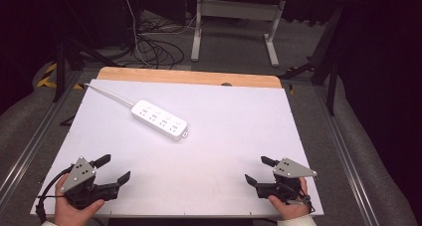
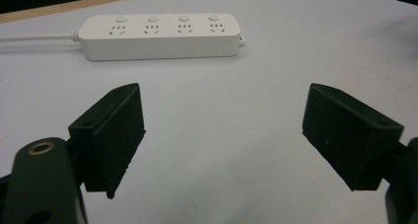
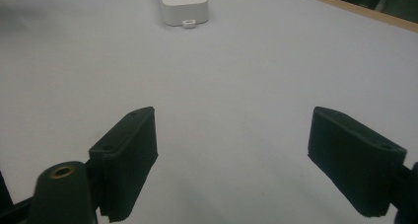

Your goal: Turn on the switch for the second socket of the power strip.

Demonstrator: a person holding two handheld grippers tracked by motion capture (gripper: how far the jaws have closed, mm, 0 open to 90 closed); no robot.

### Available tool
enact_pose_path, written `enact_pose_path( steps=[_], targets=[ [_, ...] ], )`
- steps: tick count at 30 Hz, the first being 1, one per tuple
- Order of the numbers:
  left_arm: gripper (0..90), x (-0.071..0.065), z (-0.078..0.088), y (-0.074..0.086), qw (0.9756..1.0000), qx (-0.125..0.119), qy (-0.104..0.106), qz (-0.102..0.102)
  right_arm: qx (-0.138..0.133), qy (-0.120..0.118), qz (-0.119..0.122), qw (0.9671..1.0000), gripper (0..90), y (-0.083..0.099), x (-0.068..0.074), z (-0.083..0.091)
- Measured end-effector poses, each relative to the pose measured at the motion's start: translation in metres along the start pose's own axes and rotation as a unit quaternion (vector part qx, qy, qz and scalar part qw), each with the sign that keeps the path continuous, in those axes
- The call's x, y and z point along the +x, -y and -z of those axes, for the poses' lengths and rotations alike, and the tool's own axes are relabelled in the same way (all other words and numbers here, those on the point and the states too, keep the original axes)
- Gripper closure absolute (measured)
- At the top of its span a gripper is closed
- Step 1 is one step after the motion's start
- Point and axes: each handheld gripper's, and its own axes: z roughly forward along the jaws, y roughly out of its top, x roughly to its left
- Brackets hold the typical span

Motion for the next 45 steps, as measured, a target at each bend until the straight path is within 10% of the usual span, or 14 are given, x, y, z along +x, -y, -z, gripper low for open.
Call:
enact_pose_path(
  steps=[5,15,39,45],
  targets=[
    [16.8,-0.002,0.000,-0.001,0.9994,0.000,-0.016,-0.032,-0.002,0.000,-0.001,1.0000,19.3,0.000,0.000,0.001],
    [16.8,0.001,0.001,-0.001,1.0000,-0.002,-0.006,0.007,-0.003,0.004,0.001,1.0000,19.2,0.000,-0.001,0.001],
    [17.9,-0.007,0.002,-0.018,0.9998,0.022,0.003,-0.001,-0.004,-0.030,0.009,0.9995,29.7,-0.003,0.005,-0.003],
    [18.6,-0.010,0.000,-0.031,0.9986,0.032,-0.015,-0.038,-0.002,-0.025,0.012,0.9996,28.0,-0.002,0.004,-0.004]
  ],
)
